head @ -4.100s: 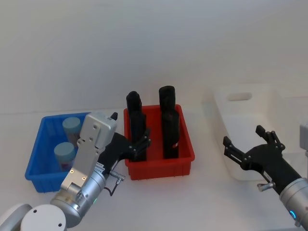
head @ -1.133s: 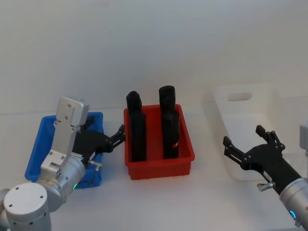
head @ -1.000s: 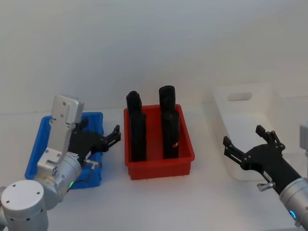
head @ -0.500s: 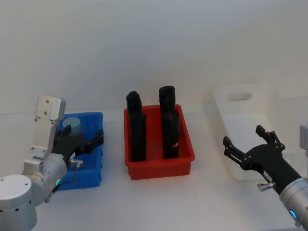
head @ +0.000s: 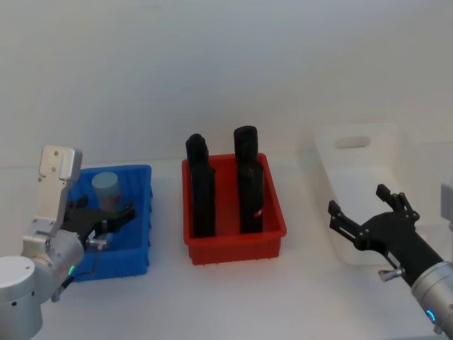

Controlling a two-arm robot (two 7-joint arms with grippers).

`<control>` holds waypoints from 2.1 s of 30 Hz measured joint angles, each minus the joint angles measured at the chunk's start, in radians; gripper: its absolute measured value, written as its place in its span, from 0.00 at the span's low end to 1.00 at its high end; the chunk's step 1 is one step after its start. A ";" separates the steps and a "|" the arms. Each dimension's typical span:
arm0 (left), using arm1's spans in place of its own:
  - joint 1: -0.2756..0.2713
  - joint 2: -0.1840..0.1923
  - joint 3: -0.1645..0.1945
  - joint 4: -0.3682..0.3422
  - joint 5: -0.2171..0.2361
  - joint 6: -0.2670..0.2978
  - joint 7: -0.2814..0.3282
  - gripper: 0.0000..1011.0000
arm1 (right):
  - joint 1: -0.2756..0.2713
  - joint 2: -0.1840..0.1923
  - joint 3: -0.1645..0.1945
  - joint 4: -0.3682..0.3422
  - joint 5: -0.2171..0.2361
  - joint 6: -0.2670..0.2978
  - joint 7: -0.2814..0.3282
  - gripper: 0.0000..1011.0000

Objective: Pick the cotton swabs from the blue box and place them into the white box.

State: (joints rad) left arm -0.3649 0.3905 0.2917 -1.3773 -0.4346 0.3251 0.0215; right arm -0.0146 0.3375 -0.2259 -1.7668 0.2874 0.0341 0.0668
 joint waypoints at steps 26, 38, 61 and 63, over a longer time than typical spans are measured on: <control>-0.066 -0.018 -0.024 0.169 0.020 -0.024 -0.034 0.99 | 0.000 0.000 0.000 0.000 0.000 0.000 0.000 0.99; -0.085 -0.028 -0.034 0.231 -0.006 -0.039 -0.057 0.97 | 0.000 0.000 0.000 0.000 0.000 0.000 0.000 0.99; -0.088 -0.029 -0.043 0.220 -0.009 -0.057 -0.090 0.65 | 0.000 0.000 0.000 0.000 0.000 0.000 0.000 0.99; -0.086 -0.027 -0.044 0.206 -0.003 -0.058 -0.094 0.65 | 0.000 0.000 0.000 0.000 0.000 0.000 0.000 0.99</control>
State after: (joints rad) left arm -0.4510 0.3637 0.2479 -1.1713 -0.4380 0.2673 -0.0726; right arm -0.0146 0.3375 -0.2258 -1.7668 0.2874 0.0341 0.0668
